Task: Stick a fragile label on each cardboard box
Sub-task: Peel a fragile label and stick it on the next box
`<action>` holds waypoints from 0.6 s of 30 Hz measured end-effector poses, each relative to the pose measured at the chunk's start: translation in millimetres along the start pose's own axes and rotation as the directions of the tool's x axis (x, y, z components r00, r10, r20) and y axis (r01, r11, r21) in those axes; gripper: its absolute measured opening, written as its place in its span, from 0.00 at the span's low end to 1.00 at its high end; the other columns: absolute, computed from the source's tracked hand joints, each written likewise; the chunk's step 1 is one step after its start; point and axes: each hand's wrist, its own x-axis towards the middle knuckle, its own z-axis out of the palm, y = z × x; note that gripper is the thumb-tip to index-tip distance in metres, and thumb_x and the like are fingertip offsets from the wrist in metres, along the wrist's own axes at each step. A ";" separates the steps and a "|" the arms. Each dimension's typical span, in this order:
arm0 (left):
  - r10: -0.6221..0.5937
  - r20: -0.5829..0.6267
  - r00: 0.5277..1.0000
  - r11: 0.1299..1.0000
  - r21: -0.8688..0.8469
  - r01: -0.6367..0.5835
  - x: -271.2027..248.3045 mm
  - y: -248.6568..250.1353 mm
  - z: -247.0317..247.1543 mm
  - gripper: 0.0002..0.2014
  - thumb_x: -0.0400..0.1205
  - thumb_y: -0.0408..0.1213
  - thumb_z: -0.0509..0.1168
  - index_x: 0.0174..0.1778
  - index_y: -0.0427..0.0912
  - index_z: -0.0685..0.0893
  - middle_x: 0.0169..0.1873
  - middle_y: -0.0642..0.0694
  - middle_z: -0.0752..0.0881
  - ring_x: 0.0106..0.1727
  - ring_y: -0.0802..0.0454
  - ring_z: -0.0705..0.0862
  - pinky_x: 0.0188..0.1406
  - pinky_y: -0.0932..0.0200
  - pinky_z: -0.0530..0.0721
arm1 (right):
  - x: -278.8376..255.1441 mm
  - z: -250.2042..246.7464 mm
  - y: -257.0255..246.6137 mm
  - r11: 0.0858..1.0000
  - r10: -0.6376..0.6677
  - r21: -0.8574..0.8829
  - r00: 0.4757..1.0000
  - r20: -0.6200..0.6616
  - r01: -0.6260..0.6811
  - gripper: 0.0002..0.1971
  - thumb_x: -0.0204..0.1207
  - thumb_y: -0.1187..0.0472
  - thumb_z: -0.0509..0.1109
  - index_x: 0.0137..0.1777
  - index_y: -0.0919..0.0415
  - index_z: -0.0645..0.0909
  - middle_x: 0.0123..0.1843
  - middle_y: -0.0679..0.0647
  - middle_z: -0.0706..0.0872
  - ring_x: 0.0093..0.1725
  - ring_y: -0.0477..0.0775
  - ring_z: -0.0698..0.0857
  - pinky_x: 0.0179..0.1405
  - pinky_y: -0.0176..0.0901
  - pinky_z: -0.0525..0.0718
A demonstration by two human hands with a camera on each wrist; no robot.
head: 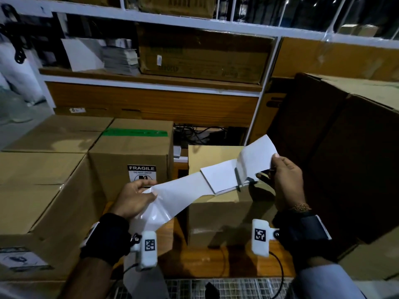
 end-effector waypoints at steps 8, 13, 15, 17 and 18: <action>0.071 0.076 0.995 0.979 -0.196 -0.055 -21.8 40.2 -2.2 0.16 0.83 0.24 0.71 0.65 0.44 0.87 0.54 0.43 0.94 0.54 0.44 0.93 0.49 0.51 0.90 | 5.2 -4.1 9.0 0.999 0.026 -0.025 0.998 -0.048 -0.028 0.16 0.92 0.49 0.61 0.57 0.58 0.86 0.53 0.59 0.92 0.47 0.57 0.92 0.37 0.47 0.88; 0.181 0.120 0.976 0.952 -0.272 -0.144 -17.3 82.9 33.2 0.19 0.83 0.26 0.72 0.68 0.43 0.83 0.51 0.41 0.93 0.48 0.50 0.93 0.42 0.58 0.90 | 7.0 -6.6 12.3 0.996 -0.038 -0.083 0.997 -0.075 0.031 0.15 0.92 0.50 0.61 0.53 0.58 0.84 0.49 0.52 0.89 0.46 0.51 0.88 0.35 0.41 0.83; 0.211 0.137 0.968 0.959 -0.220 -0.178 -8.9 94.4 53.2 0.22 0.82 0.29 0.75 0.71 0.43 0.80 0.53 0.40 0.92 0.51 0.48 0.93 0.47 0.51 0.92 | 7.5 -8.8 11.1 0.996 -0.053 -0.078 0.994 -0.097 0.046 0.15 0.92 0.51 0.61 0.50 0.58 0.84 0.45 0.50 0.87 0.43 0.50 0.86 0.30 0.37 0.82; 0.238 0.146 0.960 0.966 -0.138 -0.219 5.2 98.5 76.7 0.25 0.80 0.30 0.77 0.72 0.43 0.78 0.52 0.38 0.92 0.51 0.45 0.92 0.54 0.43 0.91 | 8.2 -12.6 8.7 0.993 -0.089 -0.085 0.988 -0.126 0.079 0.14 0.92 0.51 0.61 0.50 0.57 0.83 0.45 0.50 0.86 0.44 0.50 0.85 0.31 0.38 0.81; 0.247 0.149 0.957 0.968 -0.079 -0.238 12.4 98.6 89.2 0.26 0.79 0.30 0.78 0.72 0.43 0.78 0.51 0.37 0.91 0.50 0.43 0.91 0.56 0.42 0.89 | 9.5 -15.5 8.4 0.989 -0.118 -0.106 0.983 -0.140 0.103 0.14 0.92 0.51 0.61 0.51 0.58 0.83 0.46 0.49 0.86 0.46 0.50 0.85 0.33 0.40 0.82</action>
